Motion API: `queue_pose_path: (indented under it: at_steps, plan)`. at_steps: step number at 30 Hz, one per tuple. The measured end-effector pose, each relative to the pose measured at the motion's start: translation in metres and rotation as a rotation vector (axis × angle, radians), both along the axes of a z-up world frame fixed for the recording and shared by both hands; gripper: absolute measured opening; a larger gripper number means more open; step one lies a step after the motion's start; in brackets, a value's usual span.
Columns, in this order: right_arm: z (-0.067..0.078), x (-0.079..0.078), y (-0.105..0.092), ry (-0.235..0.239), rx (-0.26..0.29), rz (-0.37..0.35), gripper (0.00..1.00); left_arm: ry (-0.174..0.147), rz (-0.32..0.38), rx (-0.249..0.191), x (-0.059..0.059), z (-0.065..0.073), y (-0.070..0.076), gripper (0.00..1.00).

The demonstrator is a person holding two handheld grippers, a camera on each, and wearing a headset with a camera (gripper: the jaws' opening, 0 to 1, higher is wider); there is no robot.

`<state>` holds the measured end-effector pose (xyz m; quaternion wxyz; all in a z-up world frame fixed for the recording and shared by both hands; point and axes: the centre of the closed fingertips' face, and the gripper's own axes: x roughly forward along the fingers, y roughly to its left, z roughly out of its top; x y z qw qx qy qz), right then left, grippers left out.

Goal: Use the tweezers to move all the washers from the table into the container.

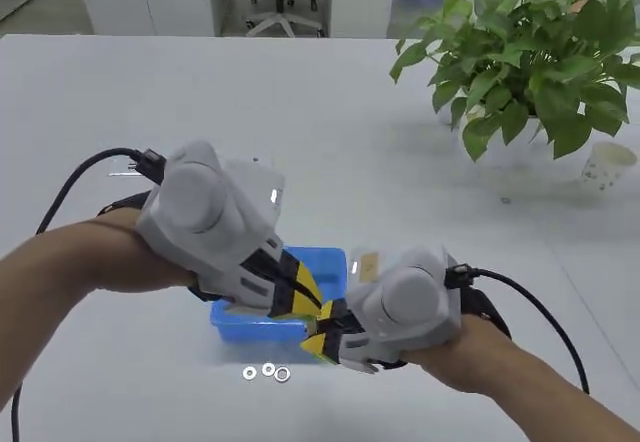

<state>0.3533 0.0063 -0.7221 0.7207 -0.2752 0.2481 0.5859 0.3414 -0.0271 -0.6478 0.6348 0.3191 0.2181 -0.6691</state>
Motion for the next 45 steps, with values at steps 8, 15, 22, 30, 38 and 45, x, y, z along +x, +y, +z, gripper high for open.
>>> queue_pose_path:
  at_steps: [8, 15, 22, 30, 38, 45]
  plan:
    - [0.01, 0.014, 0.009, -0.011, 0.01, 0.004, 0.09, -0.021, 0.017, -0.004, 0.012, 0.01, 0.007, 0.05]
    - [0.012, 0.027, 0.015, -0.021, 0.022, 0.004, 0.09, -0.034, 0.035, -0.006, 0.024, 0.012, 0.012, 0.05]
    - [0.01, 0.041, 0.019, -0.025, 0.033, -0.001, 0.09, -0.039, 0.044, -0.004, 0.037, 0.01, 0.015, 0.05]
    - [0.003, 0.054, 0.022, -0.022, 0.045, -0.004, 0.09, -0.039, 0.047, 0.003, 0.051, 0.002, 0.017, 0.05]
    - [-0.009, 0.068, 0.025, -0.017, 0.048, -0.008, 0.1, -0.035, 0.057, 0.009, 0.065, -0.01, 0.02, 0.05]
    - [-0.023, 0.077, 0.026, -0.001, 0.05, -0.002, 0.1, -0.024, 0.061, 0.016, 0.075, -0.023, 0.021, 0.05]
